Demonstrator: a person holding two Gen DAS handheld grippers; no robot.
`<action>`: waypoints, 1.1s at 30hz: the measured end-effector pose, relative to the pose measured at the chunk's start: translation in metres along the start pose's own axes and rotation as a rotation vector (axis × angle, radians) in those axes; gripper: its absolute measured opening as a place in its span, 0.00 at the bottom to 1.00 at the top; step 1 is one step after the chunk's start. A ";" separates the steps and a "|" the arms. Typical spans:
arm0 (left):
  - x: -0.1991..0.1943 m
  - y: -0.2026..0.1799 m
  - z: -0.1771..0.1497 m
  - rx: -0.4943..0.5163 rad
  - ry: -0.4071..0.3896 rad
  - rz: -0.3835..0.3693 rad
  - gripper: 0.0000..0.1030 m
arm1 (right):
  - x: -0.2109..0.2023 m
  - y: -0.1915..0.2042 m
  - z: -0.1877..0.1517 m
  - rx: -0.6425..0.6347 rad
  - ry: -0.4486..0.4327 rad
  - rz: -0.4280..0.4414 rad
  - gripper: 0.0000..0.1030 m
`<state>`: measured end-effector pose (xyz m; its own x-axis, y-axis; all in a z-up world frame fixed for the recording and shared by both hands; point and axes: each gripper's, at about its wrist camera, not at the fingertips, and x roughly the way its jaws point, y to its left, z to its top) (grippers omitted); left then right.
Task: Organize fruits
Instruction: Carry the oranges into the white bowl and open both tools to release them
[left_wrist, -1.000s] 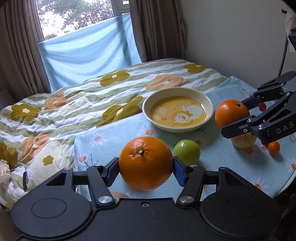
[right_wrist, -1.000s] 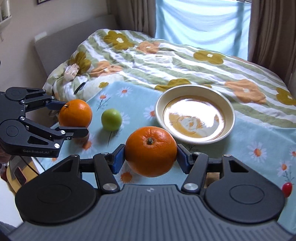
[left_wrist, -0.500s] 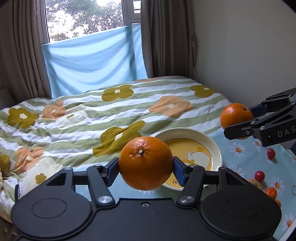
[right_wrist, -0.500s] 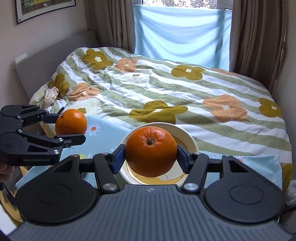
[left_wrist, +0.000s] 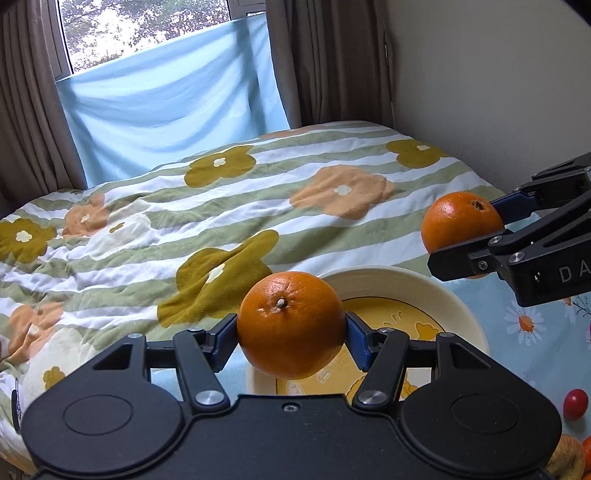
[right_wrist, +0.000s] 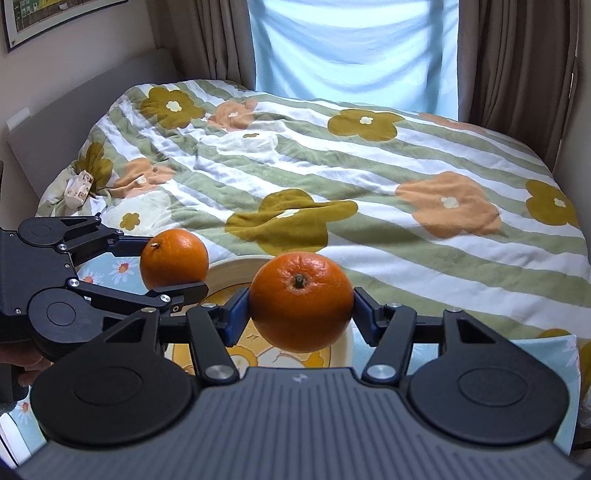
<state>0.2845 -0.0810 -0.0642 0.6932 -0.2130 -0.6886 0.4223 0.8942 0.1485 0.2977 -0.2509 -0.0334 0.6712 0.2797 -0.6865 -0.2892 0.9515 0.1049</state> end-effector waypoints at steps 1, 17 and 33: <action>0.008 -0.006 0.002 0.012 0.009 0.001 0.63 | 0.004 -0.004 0.001 -0.001 0.002 -0.001 0.71; 0.056 -0.043 -0.003 0.169 0.055 0.025 0.84 | 0.038 -0.035 0.001 -0.021 0.043 0.021 0.71; 0.000 0.000 -0.028 0.070 0.086 0.076 0.98 | 0.044 -0.015 -0.010 -0.110 0.097 0.067 0.71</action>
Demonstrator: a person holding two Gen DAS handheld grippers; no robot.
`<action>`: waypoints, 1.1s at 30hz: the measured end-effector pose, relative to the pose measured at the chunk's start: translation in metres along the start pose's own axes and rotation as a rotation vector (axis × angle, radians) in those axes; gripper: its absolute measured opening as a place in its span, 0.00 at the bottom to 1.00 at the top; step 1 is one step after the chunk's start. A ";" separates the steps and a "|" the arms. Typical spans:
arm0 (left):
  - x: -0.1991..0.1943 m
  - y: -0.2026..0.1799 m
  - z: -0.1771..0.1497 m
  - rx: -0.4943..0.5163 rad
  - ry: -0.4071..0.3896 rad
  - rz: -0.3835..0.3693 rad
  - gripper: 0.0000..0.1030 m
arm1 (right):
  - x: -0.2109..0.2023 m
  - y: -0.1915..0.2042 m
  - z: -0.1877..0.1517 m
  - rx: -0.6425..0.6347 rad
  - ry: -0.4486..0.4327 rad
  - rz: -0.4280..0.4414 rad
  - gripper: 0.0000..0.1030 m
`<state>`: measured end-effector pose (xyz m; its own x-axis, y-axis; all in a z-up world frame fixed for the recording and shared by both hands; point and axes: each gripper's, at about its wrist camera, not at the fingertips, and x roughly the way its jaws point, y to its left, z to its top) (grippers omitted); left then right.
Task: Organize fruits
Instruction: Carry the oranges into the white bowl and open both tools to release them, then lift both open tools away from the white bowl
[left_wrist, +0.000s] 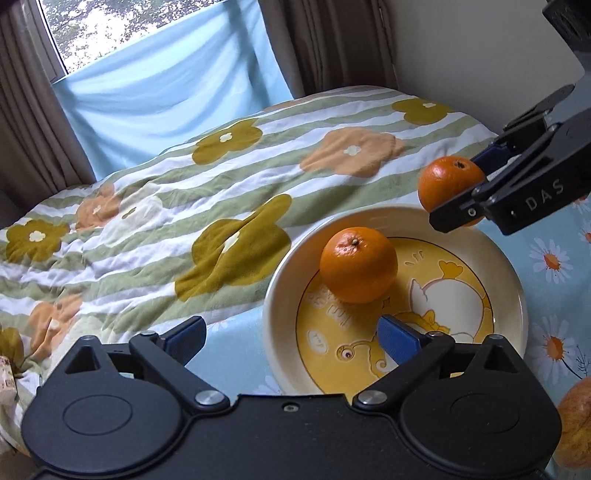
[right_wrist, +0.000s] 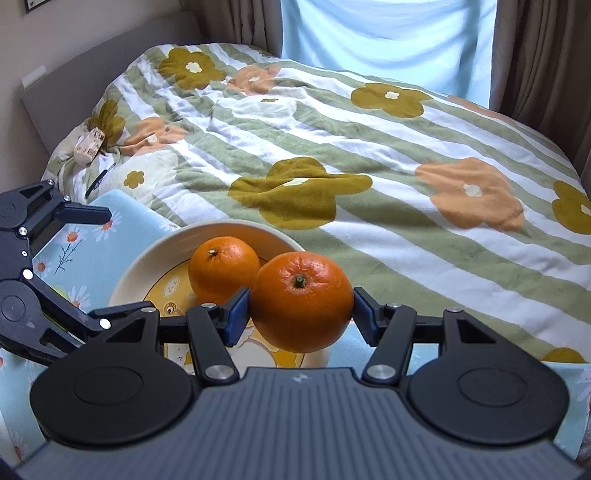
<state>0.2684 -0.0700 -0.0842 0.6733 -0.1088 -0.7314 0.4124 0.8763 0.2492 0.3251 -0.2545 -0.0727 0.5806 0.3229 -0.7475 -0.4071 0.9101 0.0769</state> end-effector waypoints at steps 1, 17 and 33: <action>-0.003 0.002 -0.002 -0.009 0.000 0.005 0.98 | 0.003 0.004 -0.002 -0.010 0.008 0.003 0.71; -0.031 0.016 -0.016 -0.098 -0.023 -0.020 0.98 | 0.024 0.039 -0.018 -0.099 -0.010 -0.043 0.94; -0.097 0.020 -0.017 -0.105 -0.104 -0.024 0.98 | -0.075 0.046 -0.029 0.065 -0.119 -0.138 1.00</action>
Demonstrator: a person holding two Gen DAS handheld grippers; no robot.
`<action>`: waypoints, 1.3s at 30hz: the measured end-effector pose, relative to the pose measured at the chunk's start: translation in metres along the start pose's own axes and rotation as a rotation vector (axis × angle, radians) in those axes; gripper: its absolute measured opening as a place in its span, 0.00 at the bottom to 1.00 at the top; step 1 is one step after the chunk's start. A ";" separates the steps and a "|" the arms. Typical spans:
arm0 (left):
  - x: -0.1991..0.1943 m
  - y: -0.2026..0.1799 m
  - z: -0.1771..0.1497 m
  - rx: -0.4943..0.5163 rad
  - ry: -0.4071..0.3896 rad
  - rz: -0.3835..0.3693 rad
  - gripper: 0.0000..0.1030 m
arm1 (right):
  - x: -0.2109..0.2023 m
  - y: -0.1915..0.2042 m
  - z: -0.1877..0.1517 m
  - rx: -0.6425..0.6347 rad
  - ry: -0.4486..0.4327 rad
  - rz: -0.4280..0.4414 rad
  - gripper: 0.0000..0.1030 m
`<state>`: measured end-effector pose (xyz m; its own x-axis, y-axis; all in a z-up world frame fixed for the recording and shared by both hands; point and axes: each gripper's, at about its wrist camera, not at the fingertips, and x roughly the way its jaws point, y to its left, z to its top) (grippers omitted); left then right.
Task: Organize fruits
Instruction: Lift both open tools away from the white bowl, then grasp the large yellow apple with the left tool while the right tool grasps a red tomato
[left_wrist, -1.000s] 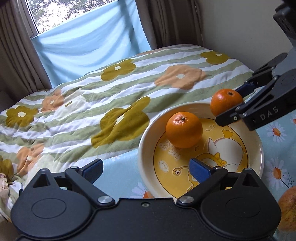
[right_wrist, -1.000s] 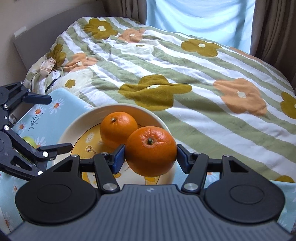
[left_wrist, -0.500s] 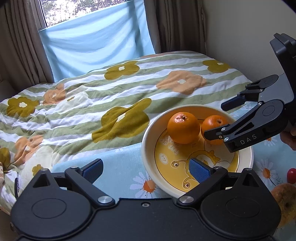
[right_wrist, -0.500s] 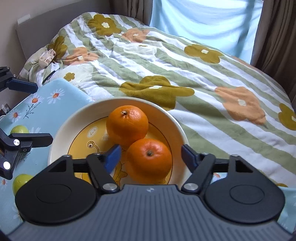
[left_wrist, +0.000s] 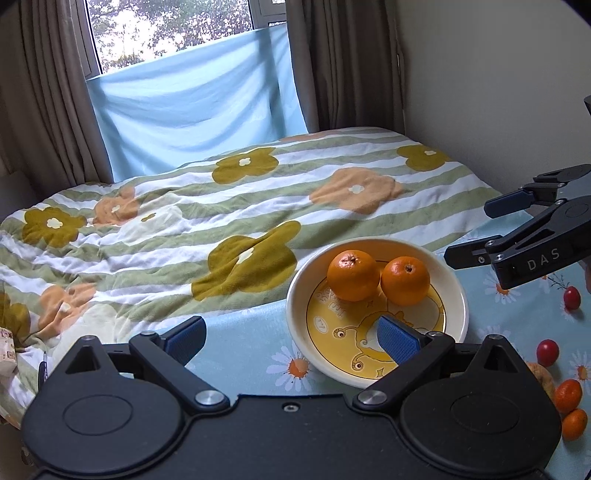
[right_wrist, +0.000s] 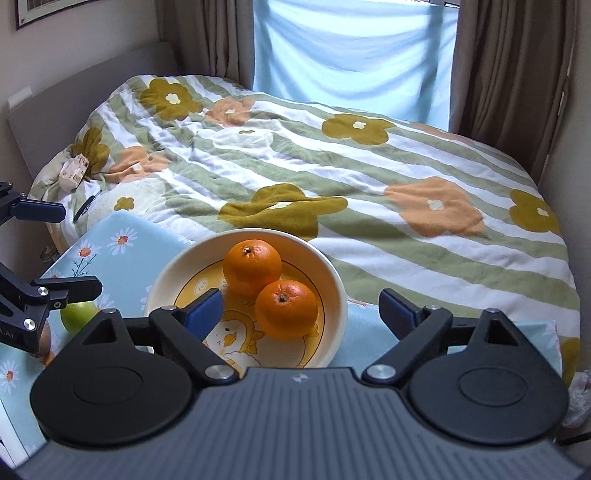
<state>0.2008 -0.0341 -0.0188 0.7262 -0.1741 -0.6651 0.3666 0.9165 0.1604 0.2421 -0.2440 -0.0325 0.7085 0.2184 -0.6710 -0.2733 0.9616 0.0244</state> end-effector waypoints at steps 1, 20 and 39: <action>-0.006 0.000 0.000 0.003 -0.009 0.002 0.98 | -0.008 0.001 -0.001 0.008 -0.005 -0.007 1.00; -0.120 -0.020 -0.049 0.005 -0.141 0.006 0.98 | -0.163 0.047 -0.082 0.153 -0.081 -0.169 1.00; -0.096 -0.137 -0.076 -0.115 -0.038 -0.027 0.98 | -0.167 -0.050 -0.161 0.083 -0.022 -0.151 1.00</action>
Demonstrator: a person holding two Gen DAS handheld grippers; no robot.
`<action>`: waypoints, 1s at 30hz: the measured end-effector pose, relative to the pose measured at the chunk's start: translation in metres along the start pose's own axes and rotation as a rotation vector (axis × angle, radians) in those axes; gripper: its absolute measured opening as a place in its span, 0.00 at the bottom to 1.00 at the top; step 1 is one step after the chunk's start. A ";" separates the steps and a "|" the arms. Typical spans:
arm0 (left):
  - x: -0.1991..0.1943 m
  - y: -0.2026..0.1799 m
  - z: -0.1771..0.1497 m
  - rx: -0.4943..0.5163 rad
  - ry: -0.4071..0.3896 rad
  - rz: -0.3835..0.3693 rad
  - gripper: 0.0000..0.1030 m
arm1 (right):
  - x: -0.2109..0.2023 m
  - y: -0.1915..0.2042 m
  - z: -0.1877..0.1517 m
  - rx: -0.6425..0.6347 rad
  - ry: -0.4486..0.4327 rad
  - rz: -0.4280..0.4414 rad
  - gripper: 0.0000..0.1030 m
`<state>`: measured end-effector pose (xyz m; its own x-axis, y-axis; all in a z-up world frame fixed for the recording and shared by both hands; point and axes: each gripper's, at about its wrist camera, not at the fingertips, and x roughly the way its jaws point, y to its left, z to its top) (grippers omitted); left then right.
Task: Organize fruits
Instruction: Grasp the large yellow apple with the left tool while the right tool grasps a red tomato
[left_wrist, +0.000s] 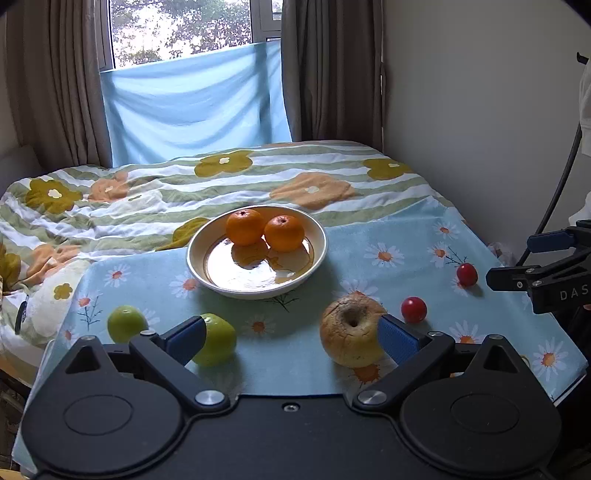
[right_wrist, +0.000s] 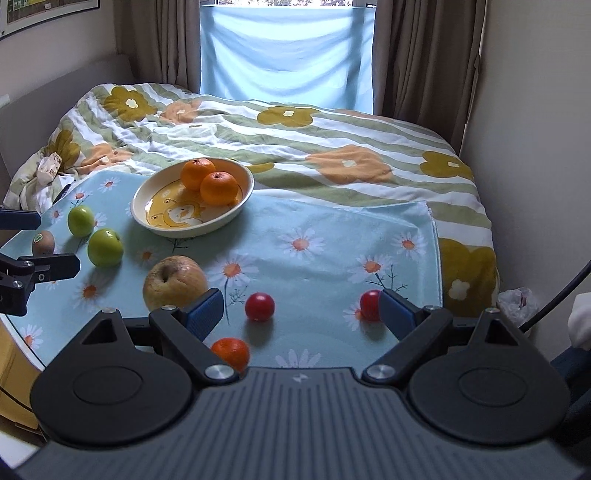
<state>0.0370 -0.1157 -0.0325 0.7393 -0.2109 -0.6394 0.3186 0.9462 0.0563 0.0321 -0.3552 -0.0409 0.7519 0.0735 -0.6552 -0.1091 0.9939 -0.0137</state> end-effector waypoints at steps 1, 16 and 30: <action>0.005 -0.005 0.000 0.000 0.004 0.000 0.98 | 0.004 -0.006 -0.002 0.004 0.004 0.002 1.00; 0.084 -0.059 -0.006 0.013 0.078 0.011 0.98 | 0.070 -0.062 -0.019 0.000 0.055 0.016 1.00; 0.122 -0.059 -0.015 -0.071 0.162 0.021 0.76 | 0.111 -0.079 -0.025 -0.004 0.104 0.020 0.91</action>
<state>0.0997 -0.1934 -0.1249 0.6387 -0.1541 -0.7539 0.2573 0.9661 0.0204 0.1083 -0.4274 -0.1316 0.6782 0.0838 -0.7301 -0.1255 0.9921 -0.0027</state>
